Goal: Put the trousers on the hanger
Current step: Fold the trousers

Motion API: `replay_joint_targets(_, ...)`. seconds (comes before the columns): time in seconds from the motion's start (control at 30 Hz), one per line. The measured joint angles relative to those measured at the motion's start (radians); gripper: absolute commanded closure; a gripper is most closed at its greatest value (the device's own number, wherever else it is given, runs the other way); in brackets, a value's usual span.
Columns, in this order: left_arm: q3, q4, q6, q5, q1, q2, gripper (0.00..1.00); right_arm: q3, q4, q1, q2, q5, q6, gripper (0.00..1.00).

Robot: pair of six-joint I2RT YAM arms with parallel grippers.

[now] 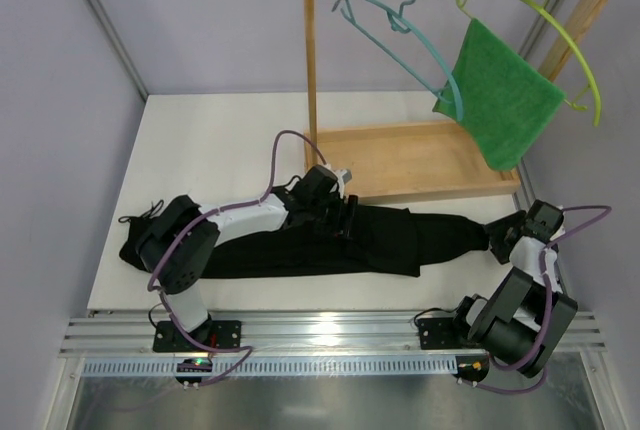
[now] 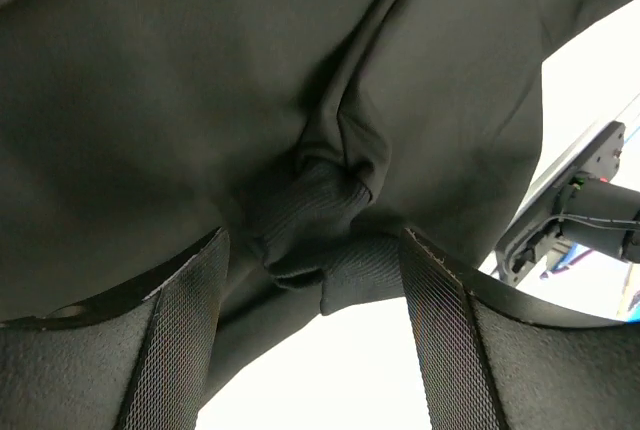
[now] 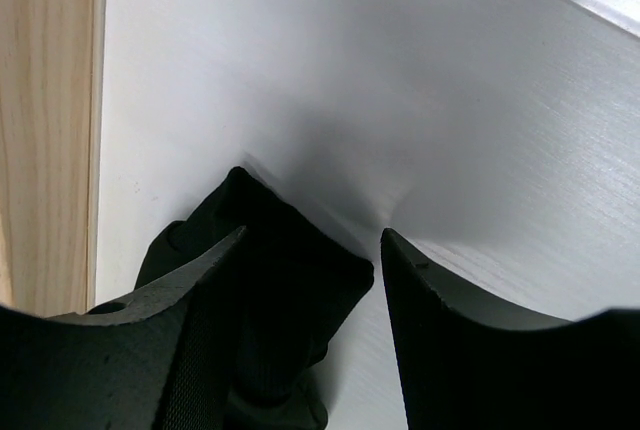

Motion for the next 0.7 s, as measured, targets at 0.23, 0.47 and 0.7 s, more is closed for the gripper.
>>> replay_joint_targets(0.23, 0.042, -0.013, 0.084, 0.005, 0.0, 0.0, 0.36, 0.0, 0.026, 0.0, 0.037, 0.003, -0.013, 0.42)
replay_joint_targets(0.47, 0.043, -0.015, 0.141, 0.016, -0.002, 0.029, 0.38, 0.005, 0.032, -0.004, 0.047, 0.003, -0.03, 0.41)
replay_joint_targets(0.7, 0.042, -0.009, 0.175, 0.018, -0.012, 0.032, 0.6, 0.005, 0.038, -0.014, 0.047, 0.004, -0.043, 0.41)
